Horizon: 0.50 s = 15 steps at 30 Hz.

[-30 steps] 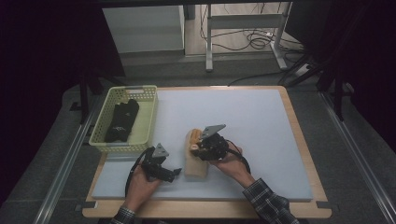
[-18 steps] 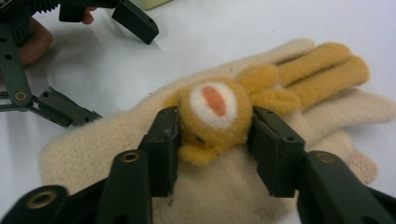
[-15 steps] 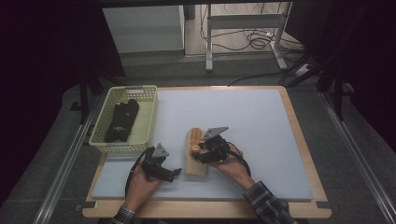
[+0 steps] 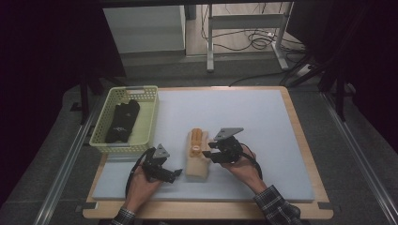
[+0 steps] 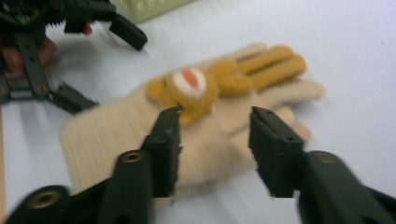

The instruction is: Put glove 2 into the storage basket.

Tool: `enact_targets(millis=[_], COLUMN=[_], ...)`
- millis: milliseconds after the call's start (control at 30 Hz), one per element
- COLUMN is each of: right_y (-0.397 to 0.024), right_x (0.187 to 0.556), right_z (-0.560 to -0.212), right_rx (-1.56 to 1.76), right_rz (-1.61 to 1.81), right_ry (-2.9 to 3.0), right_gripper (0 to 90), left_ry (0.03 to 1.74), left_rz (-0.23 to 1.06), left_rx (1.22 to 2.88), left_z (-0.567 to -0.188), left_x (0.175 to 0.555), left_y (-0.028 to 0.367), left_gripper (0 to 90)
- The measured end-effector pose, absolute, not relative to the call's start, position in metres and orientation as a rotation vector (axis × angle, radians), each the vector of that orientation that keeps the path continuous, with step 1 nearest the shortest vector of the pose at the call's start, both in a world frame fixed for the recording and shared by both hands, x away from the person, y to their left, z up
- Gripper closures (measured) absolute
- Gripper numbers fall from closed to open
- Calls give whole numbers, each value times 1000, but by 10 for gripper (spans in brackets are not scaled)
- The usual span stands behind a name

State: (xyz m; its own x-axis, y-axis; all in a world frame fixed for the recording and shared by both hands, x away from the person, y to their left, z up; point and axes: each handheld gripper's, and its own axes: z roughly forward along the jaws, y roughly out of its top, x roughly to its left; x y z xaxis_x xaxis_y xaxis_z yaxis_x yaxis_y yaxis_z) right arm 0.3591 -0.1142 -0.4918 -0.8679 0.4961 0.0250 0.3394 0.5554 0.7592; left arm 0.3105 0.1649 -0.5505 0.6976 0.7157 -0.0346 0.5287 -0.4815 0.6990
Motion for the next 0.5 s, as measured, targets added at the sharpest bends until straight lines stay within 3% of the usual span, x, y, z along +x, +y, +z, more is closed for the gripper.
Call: enact_targets(millis=[267,500], right_y=[-127,-132], right_x=[347,331], right_z=[-506,-517], right_rx=[717,689], right_rz=[1189,1192], right_ry=[2634,2669], right_gripper=[806,875], left_ry=[960,1010], left_rz=[342,363], left_rx=[2207,2188], left_z=[-550,-551], left_x=[302,294], left_y=[174,193], left_gripper=[26,23])
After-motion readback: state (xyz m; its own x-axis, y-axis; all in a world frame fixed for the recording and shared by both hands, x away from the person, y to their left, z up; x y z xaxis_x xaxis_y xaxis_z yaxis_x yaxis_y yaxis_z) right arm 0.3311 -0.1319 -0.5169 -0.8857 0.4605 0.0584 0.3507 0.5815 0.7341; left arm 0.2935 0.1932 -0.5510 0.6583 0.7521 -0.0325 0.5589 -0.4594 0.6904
